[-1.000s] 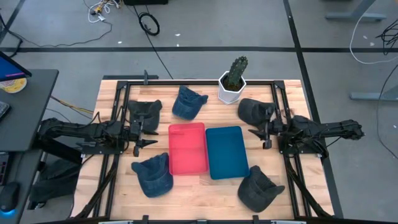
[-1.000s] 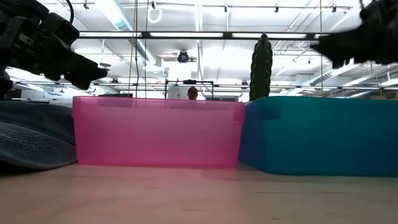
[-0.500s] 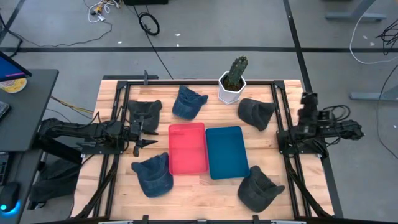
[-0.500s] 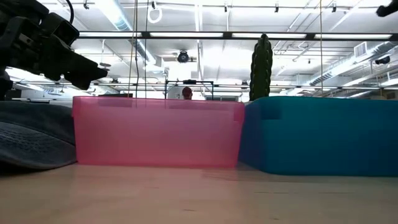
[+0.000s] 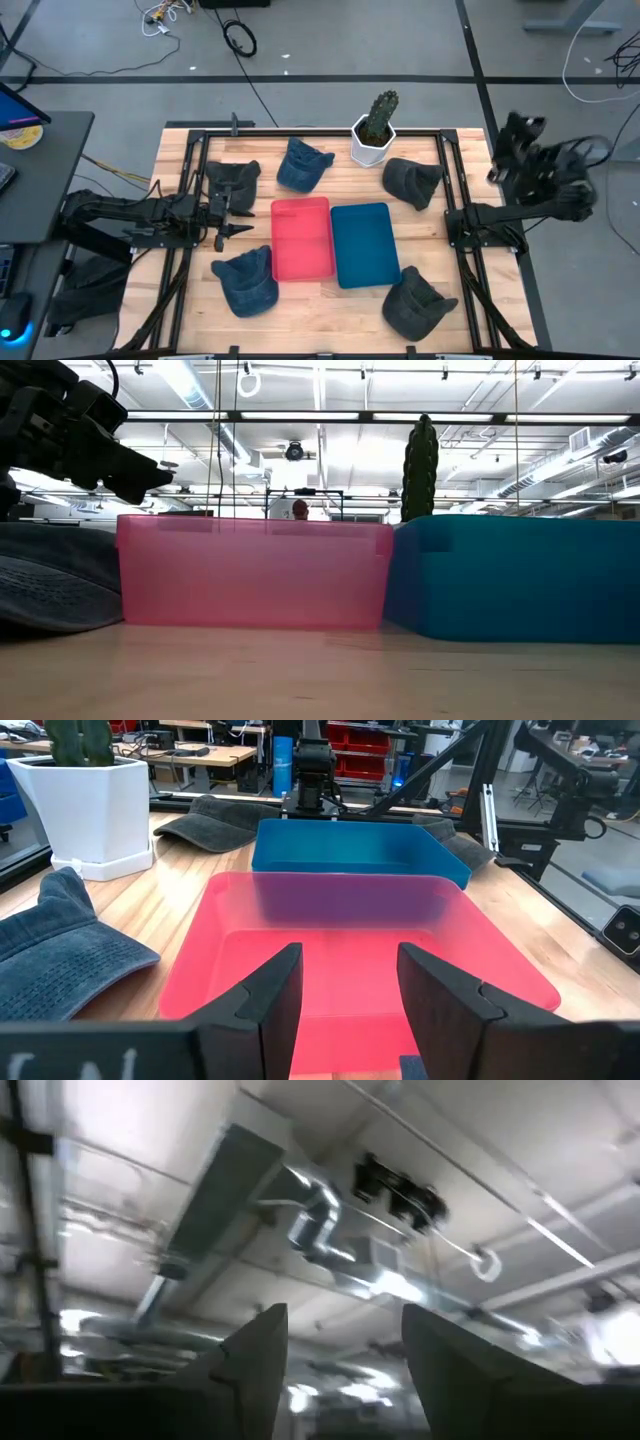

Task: Pick & Place hat
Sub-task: Put the top right black cap into the blue bin

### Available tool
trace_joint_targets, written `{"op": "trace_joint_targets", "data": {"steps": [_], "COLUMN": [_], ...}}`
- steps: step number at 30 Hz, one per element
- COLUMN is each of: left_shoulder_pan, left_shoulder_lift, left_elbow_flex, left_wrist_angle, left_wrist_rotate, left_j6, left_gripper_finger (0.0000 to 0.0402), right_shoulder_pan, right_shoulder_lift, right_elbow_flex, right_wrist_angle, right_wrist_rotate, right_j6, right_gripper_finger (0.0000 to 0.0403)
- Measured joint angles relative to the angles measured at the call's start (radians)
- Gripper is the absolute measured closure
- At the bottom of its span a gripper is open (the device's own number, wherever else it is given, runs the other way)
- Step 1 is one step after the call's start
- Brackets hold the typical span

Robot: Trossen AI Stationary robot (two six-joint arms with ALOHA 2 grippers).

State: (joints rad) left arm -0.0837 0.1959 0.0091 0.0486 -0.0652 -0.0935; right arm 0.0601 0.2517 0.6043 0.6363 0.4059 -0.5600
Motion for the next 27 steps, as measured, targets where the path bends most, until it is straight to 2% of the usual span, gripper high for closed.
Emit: {"op": "trace_joint_targets", "data": {"steps": [4, 8, 13, 17, 19, 27], "left_shoulder_pan": [0.0, 0.0, 0.0, 0.0, 0.0, 0.0], "left_shoulder_lift": [0.0, 0.0, 0.0, 0.0, 0.0, 0.0], "left_elbow_flex": [0.0, 0.0, 0.0, 0.0, 0.0, 0.0], "left_wrist_angle": [0.0, 0.0, 0.0, 0.0, 0.0, 0.0], "left_wrist_rotate": [0.0, 0.0, 0.0, 0.0, 0.0, 0.0], "left_j6": [0.0, 0.0, 0.0, 0.0, 0.0, 0.0], "left_gripper_finger": [0.0232, 0.0232, 0.0232, 0.0232, 0.0232, 0.0232], "right_shoulder_pan": [0.0, 0.0, 0.0, 0.0, 0.0, 0.003], "right_shoulder_lift": [0.083, 0.162, 0.269, 0.355, 0.396, 0.492], "right_elbow_flex": [0.16, 0.298, 0.436, 0.526, 0.566, 0.646], "right_wrist_angle": [-0.058, -0.117, -0.16, -0.161, -0.159, -0.16], "right_wrist_rotate": [0.249, 0.479, 0.852, 1.08, 1.156, 1.165], "right_j6": [-0.013, -0.103, -0.119, -0.267, -0.327, -0.364], "right_gripper_finger": [0.0199, 0.0199, 0.0199, 0.0199, 0.0199, 0.0199]}}
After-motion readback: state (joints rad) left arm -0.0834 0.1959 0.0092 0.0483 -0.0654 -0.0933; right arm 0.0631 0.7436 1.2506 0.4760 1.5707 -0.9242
